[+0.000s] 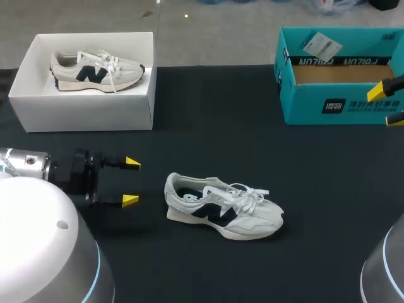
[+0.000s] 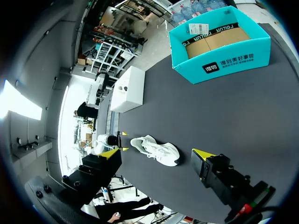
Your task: Take the shoe out of the shoebox, open the shoe tongue, remove and reinsert the insole, then place the shoe into the shoebox
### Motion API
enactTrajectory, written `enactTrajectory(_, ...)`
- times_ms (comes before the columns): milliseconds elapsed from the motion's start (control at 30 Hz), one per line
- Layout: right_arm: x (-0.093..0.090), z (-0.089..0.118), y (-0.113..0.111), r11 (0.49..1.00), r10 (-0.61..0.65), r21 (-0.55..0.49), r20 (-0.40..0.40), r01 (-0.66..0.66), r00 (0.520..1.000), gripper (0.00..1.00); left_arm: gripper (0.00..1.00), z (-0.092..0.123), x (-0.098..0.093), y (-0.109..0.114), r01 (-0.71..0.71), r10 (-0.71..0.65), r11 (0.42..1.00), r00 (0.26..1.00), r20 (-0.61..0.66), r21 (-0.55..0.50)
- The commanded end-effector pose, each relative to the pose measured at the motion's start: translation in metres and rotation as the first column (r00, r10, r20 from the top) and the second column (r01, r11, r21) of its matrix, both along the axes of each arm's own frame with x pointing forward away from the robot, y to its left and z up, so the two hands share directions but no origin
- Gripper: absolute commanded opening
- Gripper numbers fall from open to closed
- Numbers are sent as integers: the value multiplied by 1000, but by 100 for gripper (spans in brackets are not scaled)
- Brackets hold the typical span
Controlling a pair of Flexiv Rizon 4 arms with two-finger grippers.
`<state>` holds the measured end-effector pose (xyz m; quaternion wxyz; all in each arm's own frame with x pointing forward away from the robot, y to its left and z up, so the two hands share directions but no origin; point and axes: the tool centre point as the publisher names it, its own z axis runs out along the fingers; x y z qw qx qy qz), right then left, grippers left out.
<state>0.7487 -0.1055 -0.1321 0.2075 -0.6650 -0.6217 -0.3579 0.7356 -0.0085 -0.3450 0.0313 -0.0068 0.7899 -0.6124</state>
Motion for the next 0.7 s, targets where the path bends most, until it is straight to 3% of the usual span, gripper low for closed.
enactTrajectory(33,0,0,0,1000,-1,-2,-2,1,1000,100,100,0,2,0,16,-16,1000,1000,-7,5)
enactTrajectory(700,0,0,0,1000,-1,-2,-2,1,1000,100,100,-2,2,-3,35,-35,999,999,-4,35)
